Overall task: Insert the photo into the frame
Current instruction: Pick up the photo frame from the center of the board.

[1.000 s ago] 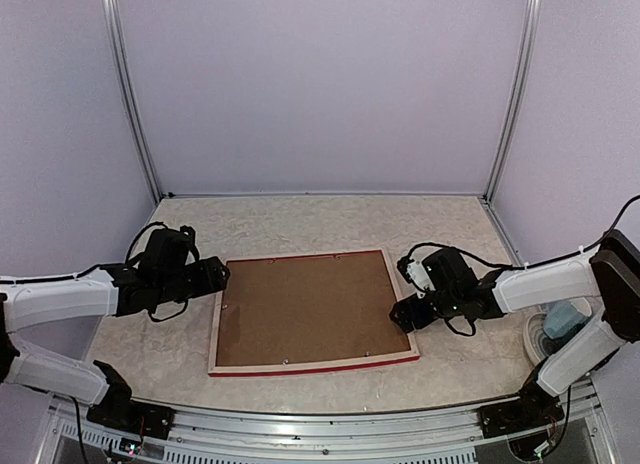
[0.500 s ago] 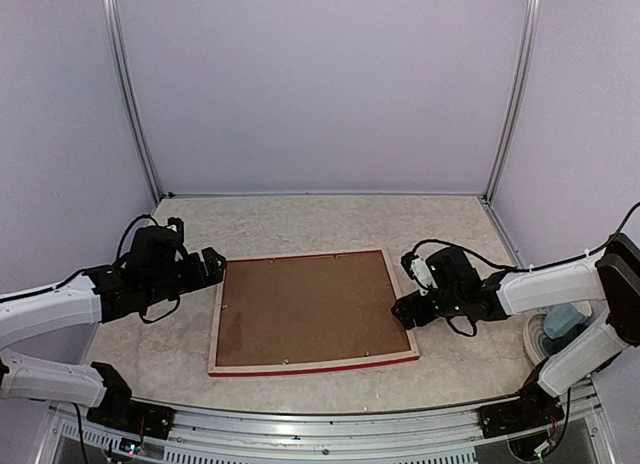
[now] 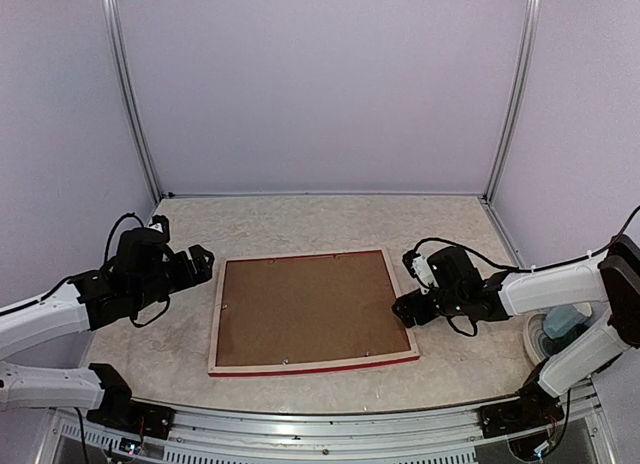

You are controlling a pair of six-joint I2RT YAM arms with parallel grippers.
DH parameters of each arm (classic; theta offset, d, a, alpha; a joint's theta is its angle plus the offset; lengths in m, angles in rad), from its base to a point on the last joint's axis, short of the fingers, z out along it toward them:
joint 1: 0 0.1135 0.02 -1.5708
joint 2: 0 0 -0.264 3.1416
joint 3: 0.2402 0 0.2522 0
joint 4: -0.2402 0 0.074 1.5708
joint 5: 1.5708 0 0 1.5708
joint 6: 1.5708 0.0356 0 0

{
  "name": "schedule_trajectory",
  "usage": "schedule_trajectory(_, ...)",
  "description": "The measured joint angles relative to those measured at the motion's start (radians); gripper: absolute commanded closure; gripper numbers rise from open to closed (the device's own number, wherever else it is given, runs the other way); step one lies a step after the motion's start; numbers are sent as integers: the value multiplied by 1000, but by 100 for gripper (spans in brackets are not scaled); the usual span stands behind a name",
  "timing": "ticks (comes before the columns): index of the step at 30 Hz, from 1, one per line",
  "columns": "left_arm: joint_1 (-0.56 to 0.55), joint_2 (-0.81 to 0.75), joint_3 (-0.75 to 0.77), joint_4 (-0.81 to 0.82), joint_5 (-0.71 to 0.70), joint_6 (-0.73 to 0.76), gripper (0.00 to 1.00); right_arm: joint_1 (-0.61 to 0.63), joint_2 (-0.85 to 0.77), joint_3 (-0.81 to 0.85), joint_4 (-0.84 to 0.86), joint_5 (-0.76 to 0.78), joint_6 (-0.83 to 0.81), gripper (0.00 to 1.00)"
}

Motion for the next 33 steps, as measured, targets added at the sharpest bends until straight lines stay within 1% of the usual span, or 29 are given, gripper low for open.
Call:
schedule_trajectory(3,-8,-23,-24,7,10,19,1,0,0,-1,2,4,0,12)
schedule_trajectory(4,-13,-27,-31,9,14,26,1,0,0,-2,2,6,0,10)
schedule_trajectory(8,-69,-42,-55,41,24,62,1,0,-6,-6,4,14,2,6)
schedule_trajectory(16,-259,-42,-84,138,-55,129,1,0,-23,-16,14,35,4,4)
schedule_trajectory(22,-424,-29,-121,270,-114,280,1,0,-24,-16,14,43,4,4)
schedule_trajectory(26,-500,14,-101,303,-133,354,1,0,-27,-18,14,48,5,4)
schedule_trajectory(33,-526,209,42,279,-167,379,1,0,-29,-20,14,53,5,4)
